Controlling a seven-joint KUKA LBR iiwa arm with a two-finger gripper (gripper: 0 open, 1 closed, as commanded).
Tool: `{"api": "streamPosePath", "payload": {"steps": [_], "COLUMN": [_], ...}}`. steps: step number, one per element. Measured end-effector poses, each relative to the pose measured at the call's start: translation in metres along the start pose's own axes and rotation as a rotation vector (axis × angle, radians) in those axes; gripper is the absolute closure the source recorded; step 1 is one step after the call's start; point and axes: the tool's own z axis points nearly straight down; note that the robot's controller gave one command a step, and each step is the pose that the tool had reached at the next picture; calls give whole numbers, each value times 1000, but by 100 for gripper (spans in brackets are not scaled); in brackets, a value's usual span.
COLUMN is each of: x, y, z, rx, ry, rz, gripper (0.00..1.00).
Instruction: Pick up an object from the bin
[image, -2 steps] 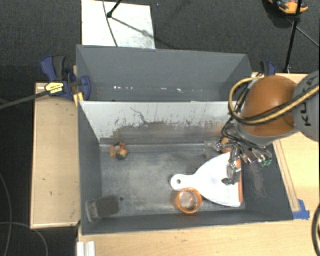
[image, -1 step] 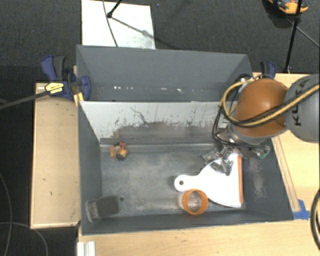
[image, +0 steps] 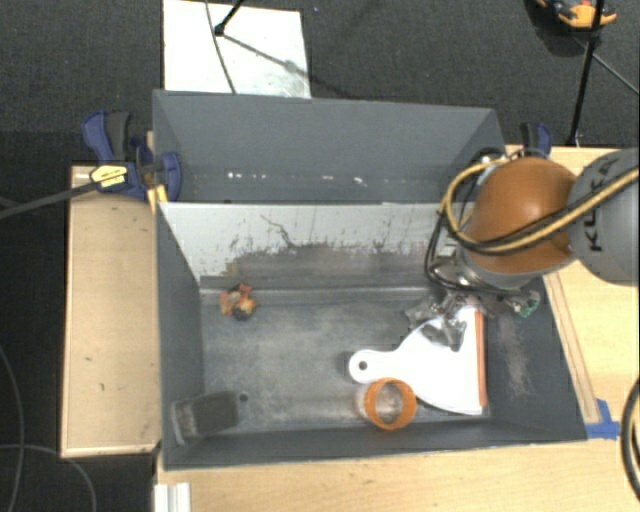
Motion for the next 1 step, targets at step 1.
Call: {"api": "streamPosePath", "payload": {"steps": [1], "x": [4], "y": [-5], "z": [-132], "rx": [1], "ry": [3], "rz": [-5], "gripper": [100]}}
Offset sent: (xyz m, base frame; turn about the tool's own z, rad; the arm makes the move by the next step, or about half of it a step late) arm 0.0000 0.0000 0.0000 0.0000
